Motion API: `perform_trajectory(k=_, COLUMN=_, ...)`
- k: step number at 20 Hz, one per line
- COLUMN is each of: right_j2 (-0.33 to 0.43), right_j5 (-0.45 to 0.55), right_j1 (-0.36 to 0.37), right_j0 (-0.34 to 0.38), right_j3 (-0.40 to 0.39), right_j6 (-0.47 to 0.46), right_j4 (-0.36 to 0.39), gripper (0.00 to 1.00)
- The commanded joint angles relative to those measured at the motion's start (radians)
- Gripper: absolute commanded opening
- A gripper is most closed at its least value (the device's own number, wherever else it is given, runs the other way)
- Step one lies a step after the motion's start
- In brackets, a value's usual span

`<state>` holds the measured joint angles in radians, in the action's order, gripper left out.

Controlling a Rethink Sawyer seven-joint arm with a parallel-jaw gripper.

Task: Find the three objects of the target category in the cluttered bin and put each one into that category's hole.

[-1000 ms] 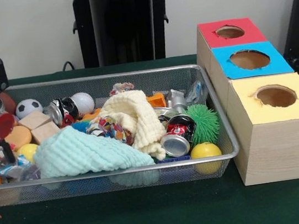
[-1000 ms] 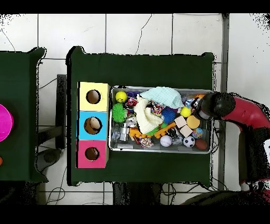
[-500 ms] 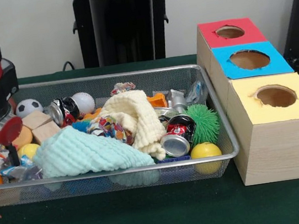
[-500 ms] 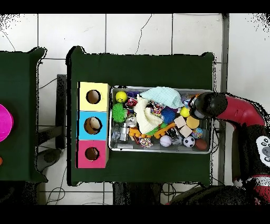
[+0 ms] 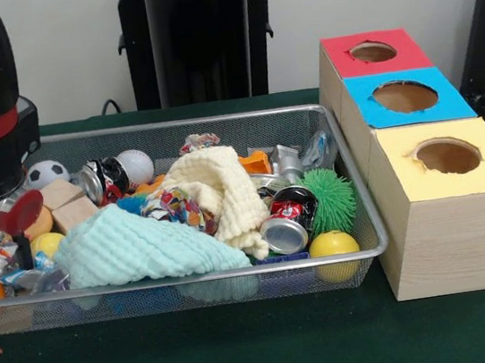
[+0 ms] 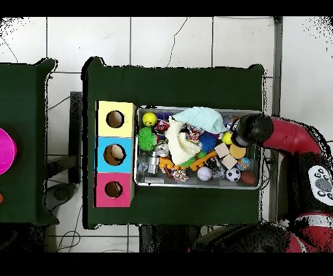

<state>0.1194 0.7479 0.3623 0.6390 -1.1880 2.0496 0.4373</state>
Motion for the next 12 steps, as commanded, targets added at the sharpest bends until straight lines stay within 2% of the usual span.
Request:
perform_trajectory(k=1, right_j2=0.026, right_j5=-0.22, right_j1=-0.195, right_j0=-0.122, right_j3=-0.094, right_j6=0.349, right_j4=-0.088, gripper=1.0)
perform_trajectory(k=7, right_j2=-0.047, right_j5=-0.282, right_j1=-0.216, right_j0=-0.186, right_j3=-0.097, right_j6=0.425, right_j4=-0.156, gripper=1.0)
perform_trajectory(k=12, right_j2=-0.063, right_j5=-0.285, right_j1=-0.227, right_j0=-0.202, right_j3=-0.094, right_j6=0.424, right_j4=-0.223, gripper=1.0)
